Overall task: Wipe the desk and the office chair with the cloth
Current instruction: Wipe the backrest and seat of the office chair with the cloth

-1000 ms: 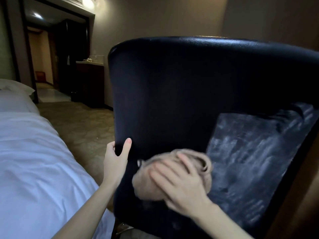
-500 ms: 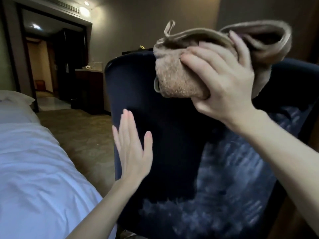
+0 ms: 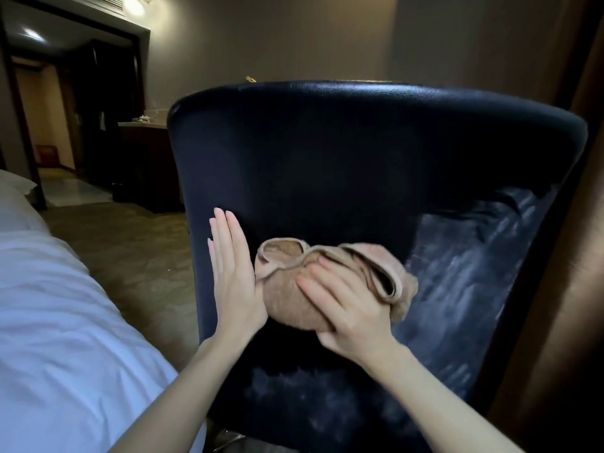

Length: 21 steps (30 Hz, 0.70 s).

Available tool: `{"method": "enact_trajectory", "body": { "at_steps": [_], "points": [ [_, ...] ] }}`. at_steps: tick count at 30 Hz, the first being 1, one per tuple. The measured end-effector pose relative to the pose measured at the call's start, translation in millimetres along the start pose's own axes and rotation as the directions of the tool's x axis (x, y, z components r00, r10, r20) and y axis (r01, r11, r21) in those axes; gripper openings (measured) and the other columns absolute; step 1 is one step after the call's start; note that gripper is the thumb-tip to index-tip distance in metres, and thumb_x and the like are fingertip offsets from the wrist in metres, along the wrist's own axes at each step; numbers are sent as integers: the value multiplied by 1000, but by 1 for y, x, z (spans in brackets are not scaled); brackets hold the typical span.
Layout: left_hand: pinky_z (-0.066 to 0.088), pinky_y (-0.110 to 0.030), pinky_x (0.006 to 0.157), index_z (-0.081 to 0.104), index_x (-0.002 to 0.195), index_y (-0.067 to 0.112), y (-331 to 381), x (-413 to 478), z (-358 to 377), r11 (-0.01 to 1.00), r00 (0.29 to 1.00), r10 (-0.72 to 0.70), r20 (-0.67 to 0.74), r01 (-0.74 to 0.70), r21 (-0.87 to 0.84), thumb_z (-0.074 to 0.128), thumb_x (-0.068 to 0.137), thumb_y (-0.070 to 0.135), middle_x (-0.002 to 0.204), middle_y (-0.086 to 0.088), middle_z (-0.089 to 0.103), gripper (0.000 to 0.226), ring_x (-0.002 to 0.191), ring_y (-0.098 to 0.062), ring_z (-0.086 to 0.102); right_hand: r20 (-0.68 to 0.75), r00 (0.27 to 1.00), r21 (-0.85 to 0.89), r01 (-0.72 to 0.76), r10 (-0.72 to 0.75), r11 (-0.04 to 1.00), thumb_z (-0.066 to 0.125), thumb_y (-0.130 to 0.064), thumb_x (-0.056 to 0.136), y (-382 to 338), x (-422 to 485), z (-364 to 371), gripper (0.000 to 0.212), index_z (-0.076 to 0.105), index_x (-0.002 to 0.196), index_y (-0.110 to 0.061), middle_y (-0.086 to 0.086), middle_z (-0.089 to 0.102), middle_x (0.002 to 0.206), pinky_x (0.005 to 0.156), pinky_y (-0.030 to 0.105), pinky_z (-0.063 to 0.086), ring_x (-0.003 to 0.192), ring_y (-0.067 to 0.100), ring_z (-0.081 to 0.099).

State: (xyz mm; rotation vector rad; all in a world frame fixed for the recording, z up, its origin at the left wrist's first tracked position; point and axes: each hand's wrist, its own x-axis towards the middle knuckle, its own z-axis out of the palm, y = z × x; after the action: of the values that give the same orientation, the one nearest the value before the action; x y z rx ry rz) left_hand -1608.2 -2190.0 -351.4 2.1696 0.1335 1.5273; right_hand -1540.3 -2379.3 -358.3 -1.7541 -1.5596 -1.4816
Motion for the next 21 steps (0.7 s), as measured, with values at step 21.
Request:
{"method": "enact_trajectory", "body": {
  "at_steps": [21],
  "points": [
    [-4, -35, 129, -15, 163, 21, -15, 23, -12, 977, 968, -211, 135, 215, -14, 17, 109, 55, 170, 12, -24, 72, 154, 0, -23, 395, 919, -195, 89, -5, 977, 56, -10, 97, -64, -69, 32, 33, 74, 123, -18, 5, 71, 129, 94, 39, 60, 124, 23, 66]
  ]
}}
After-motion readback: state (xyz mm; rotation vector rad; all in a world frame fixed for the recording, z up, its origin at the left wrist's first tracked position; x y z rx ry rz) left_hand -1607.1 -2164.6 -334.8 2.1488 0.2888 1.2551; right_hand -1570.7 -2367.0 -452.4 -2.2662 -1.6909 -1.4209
